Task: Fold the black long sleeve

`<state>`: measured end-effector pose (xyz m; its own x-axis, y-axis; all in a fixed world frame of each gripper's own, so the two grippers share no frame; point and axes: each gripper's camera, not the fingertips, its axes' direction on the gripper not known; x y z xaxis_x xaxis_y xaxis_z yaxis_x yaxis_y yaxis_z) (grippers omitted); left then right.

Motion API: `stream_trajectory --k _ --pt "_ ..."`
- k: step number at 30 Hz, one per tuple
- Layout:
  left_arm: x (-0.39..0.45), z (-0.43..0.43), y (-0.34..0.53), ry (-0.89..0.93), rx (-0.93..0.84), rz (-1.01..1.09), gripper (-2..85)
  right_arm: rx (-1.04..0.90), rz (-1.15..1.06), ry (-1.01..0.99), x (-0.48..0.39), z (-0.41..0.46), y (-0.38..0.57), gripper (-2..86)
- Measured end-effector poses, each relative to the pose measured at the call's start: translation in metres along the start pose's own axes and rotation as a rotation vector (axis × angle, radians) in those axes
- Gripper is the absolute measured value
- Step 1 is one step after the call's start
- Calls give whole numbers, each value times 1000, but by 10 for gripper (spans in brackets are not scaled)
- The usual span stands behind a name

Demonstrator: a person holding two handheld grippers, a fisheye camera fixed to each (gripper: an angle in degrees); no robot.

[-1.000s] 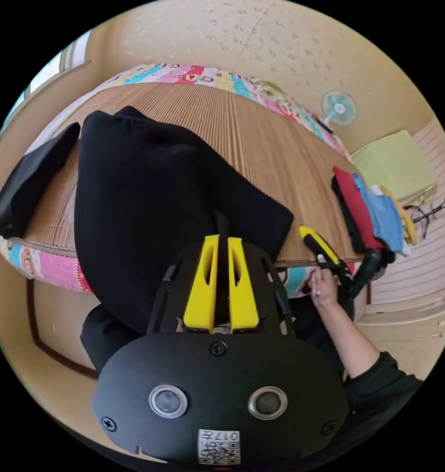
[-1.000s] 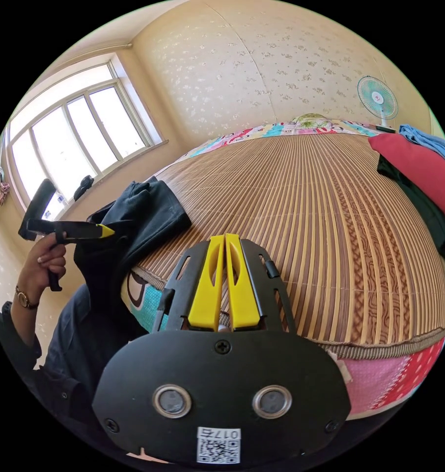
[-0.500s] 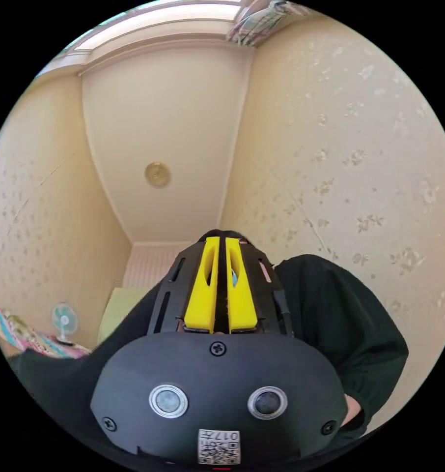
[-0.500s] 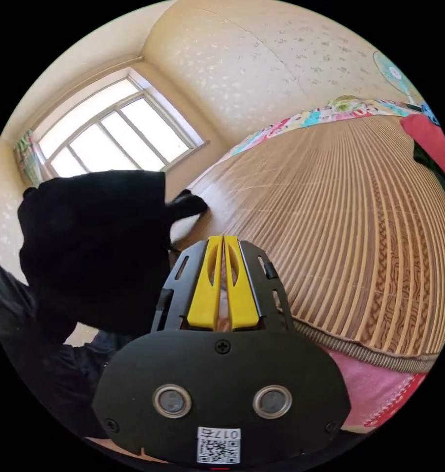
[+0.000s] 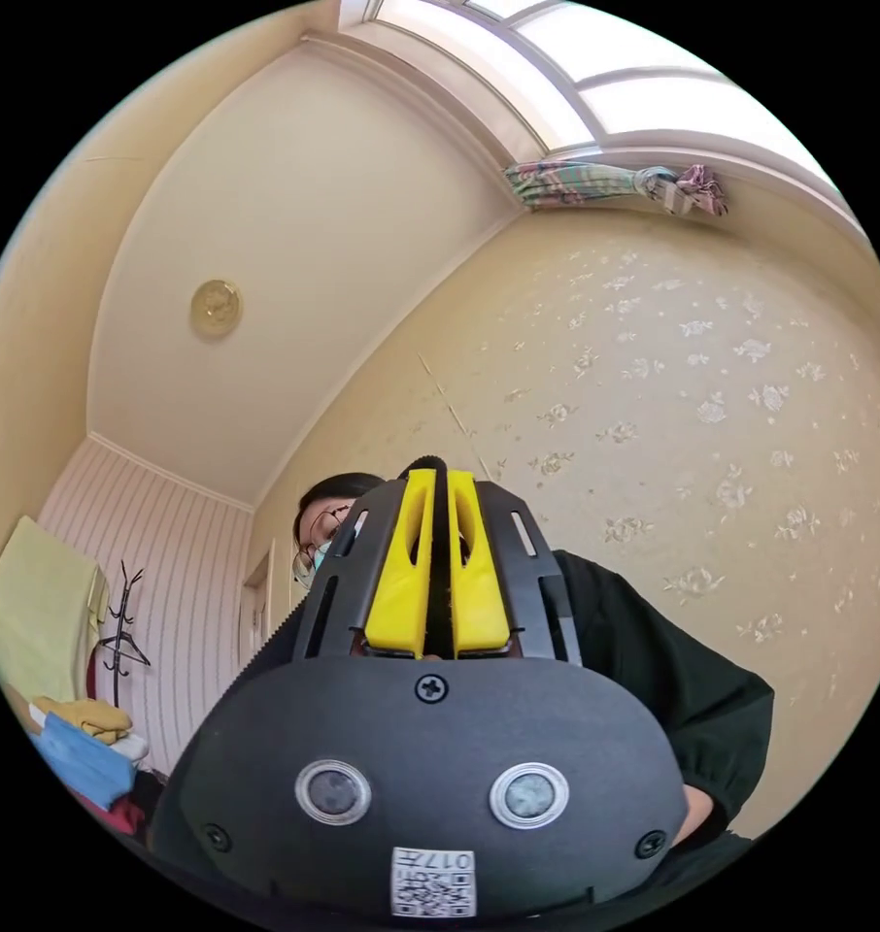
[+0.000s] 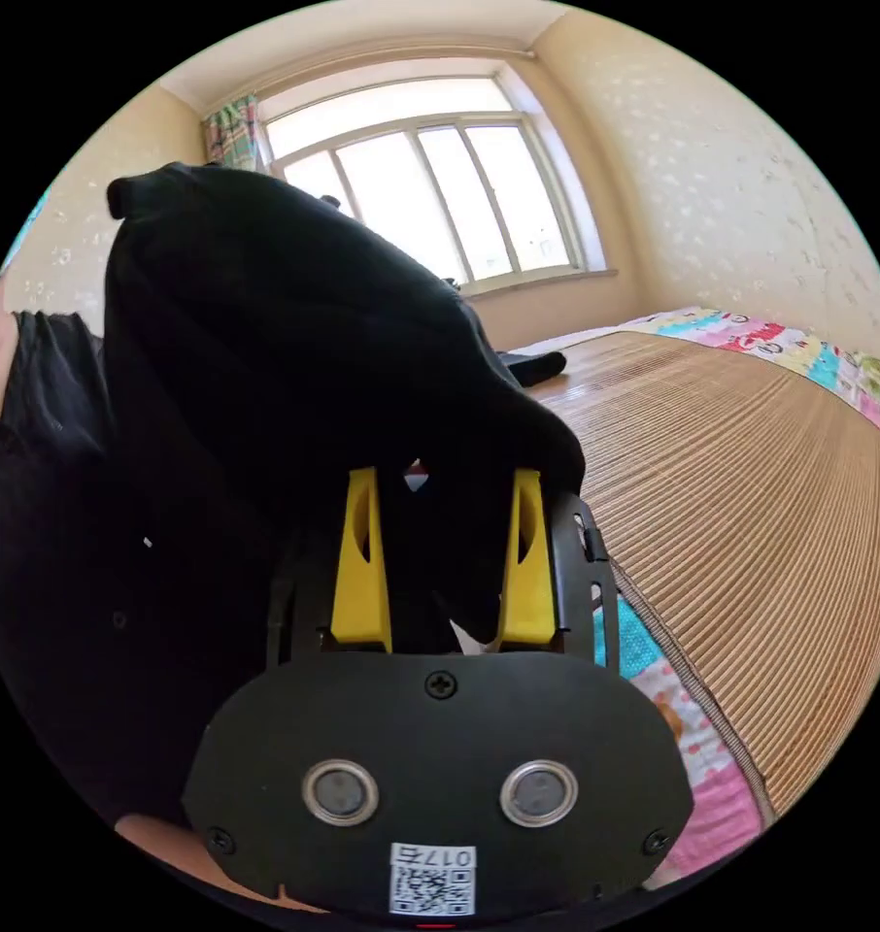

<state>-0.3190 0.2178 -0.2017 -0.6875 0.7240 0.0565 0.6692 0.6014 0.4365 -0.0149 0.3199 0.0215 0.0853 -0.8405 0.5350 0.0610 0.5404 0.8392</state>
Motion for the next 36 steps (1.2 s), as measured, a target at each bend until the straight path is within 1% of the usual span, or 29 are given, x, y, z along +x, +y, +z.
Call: stream_trajectory --k 3,5,6,8,10,12,14,15,16,17,18,19,20,21,22,23,24,25,26,28,29,30,32,34,36 --pt "2 5 -2 15 -15 4 -3 150 62 -64 15 -26 -16 176" --pt "6 7 -8 15 -27 23 -3 194 57 -114 23 -36 -19 175" --pt "7 7 -8 15 -27 27 -3 193 74 -96 28 -36 -19 172" --pt "2 6 -8 27 -25 29 -3 169 130 4 31 -31 -19 168" --pt "-5 4 -5 29 -20 30 -3 196 167 75 26 -26 -19 182" --pt "-16 3 -2 48 -9 29 -3 184 129 85 16 -12 -23 192" --pt "-36 0 4 69 -7 24 -4 101 54 12 5 15 -34 192" --pt "-42 -1 4 63 -8 21 -4 43 7 -64 -3 36 -44 176" --pt "-52 -5 5 45 -5 13 -4 10 -33 -87 -14 52 -53 136" --pt "-61 -9 4 31 1 8 -4 10 -36 -65 -19 56 -58 105" --pt "-64 -11 2 25 3 10 -4 43 -23 29 -26 58 -66 66" --pt "-67 -15 -4 5 2 24 -3 91 24 130 -25 50 -75 50" --pt "-66 -18 -14 -43 -11 36 -3 124 48 175 -23 41 -80 48" --pt "-65 -19 -20 -83 -26 40 -3 212 96 248 -20 14 -91 44" --pt "-60 -20 -34 -194 -73 47 -3 311 113 302 -20 -20 -103 42" --pt "-53 -19 -50 -339 -138 48 -3 362 115 338 -23 -39 -111 41" --pt "-51 -17 -57 -422 -180 43 -3 449 105 417 -32 -74 -129 40" --pt "-48 -13 -72 -604 -260 27 -3 522 94 503 -45 -107 -149 39" --pt "-48 -8 -87 -784 -324 11 -4 552 84 538 -52 -121 -159 39" --pt "-54 0 -105 -957 -378 5 -5 656 21 599 -87 -163 -197 37" --pt "-62 3 -114 -1031 -375 5 -5 685 -4 601 -97 -170 -205 37" --pt "-66 4 -117 -1058 -360 8 -6 742 -59 599 -120 -180 -217 36" --pt "-81 1 -126 -1087 -229 28 -7 809 -169 630 -163 -186 -231 35" --pt "-90 1 -125 -1108 -146 70 -7 890 -316 730 -224 -183 -235 35" --pt "-100 12 -121 -1144 -126 147 -7 919 -368 816 -261 -175 -233 35"
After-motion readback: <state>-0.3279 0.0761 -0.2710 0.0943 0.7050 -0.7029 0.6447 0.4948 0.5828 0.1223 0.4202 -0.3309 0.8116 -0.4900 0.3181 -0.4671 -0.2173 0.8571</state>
